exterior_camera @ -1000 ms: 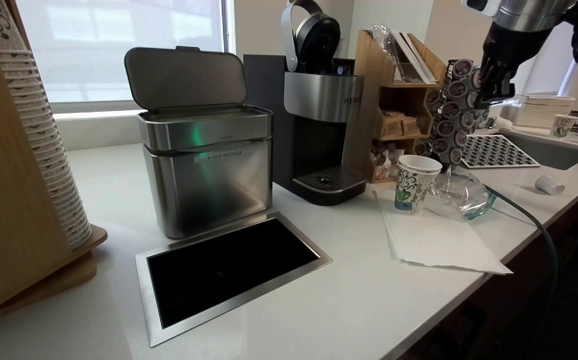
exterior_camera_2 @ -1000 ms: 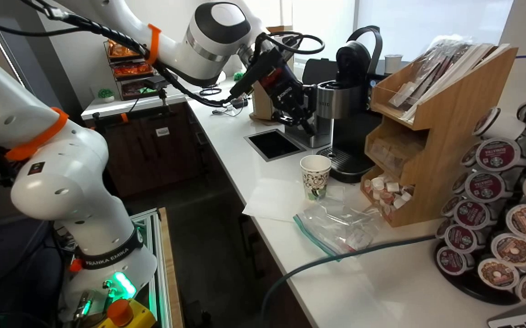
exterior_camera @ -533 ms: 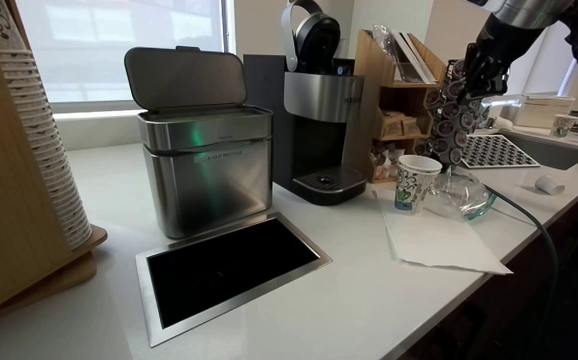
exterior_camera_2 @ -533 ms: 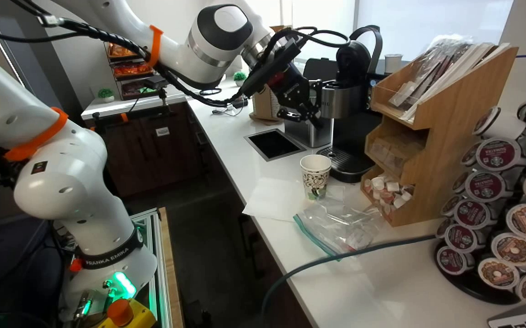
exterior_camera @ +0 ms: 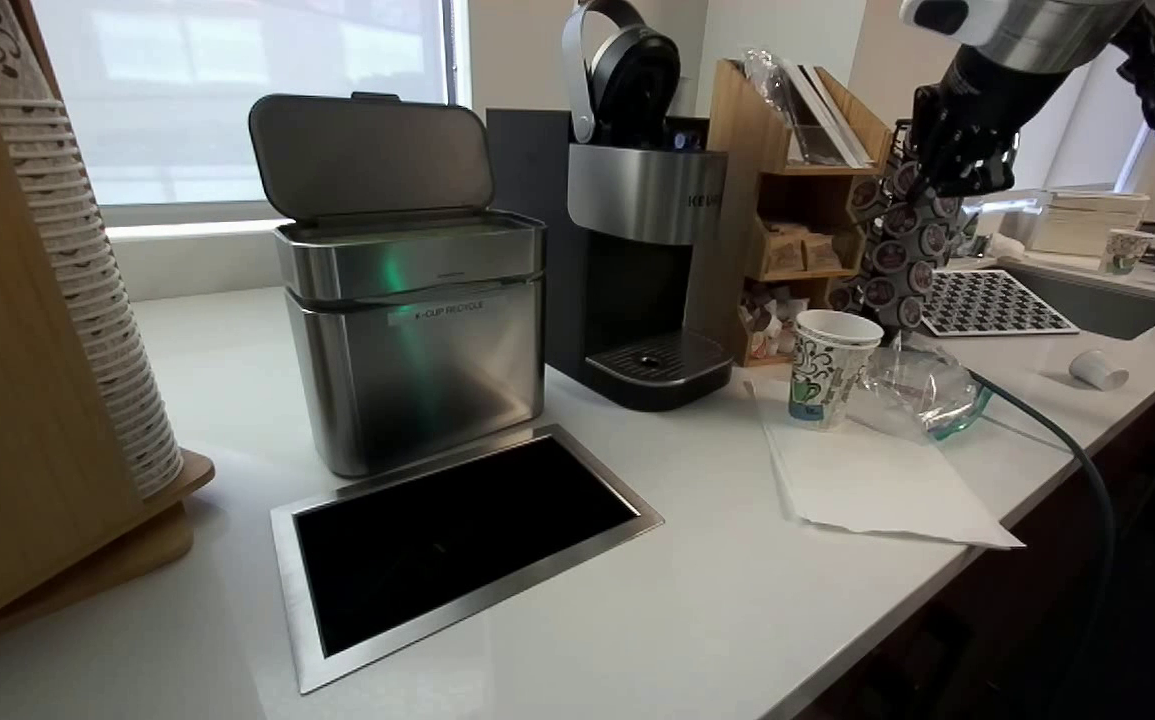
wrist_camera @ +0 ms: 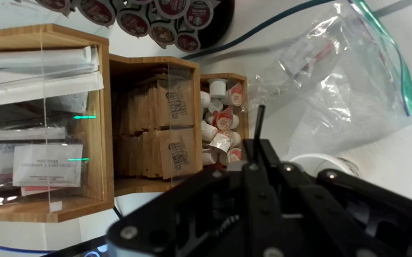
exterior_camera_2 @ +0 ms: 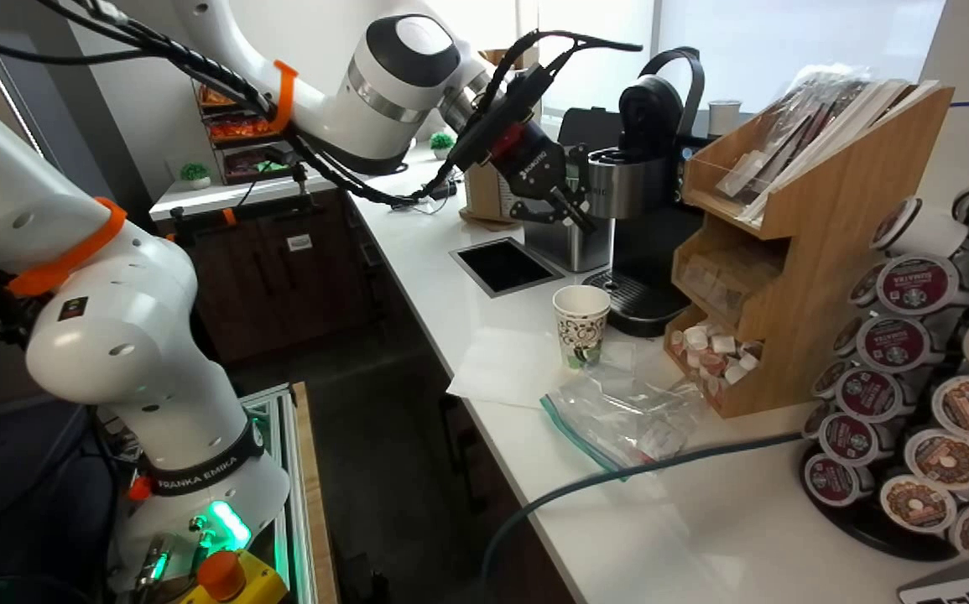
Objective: Put the black straw from the napkin in the stacked coffee cups on the napkin.
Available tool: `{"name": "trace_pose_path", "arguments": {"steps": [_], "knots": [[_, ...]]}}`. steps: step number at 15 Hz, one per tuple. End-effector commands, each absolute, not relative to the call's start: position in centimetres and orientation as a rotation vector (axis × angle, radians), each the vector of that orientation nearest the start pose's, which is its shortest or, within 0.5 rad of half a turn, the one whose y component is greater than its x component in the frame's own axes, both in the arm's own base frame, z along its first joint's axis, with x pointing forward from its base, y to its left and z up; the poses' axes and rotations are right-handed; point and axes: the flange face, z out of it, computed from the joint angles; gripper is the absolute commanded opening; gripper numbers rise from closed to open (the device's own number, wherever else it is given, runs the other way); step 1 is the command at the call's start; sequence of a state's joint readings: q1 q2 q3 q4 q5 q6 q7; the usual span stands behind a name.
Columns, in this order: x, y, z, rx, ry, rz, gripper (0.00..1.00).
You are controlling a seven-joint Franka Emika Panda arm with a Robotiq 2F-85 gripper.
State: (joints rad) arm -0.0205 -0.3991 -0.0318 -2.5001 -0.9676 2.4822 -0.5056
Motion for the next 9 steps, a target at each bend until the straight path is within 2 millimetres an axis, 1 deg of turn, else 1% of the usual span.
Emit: {"name": "trace_pose_path", "arguments": {"steps": [1, 6, 9], "knots": [[43.9, -1.3, 45.6, 1.843, 1.384, 0.084, 0.01], [43.9, -0.3, 43.9, 1.699, 1.553, 0.016, 0.01], [43.9, 0.2, 43.4, 1.635, 1.617, -0.03, 0.01]]}}
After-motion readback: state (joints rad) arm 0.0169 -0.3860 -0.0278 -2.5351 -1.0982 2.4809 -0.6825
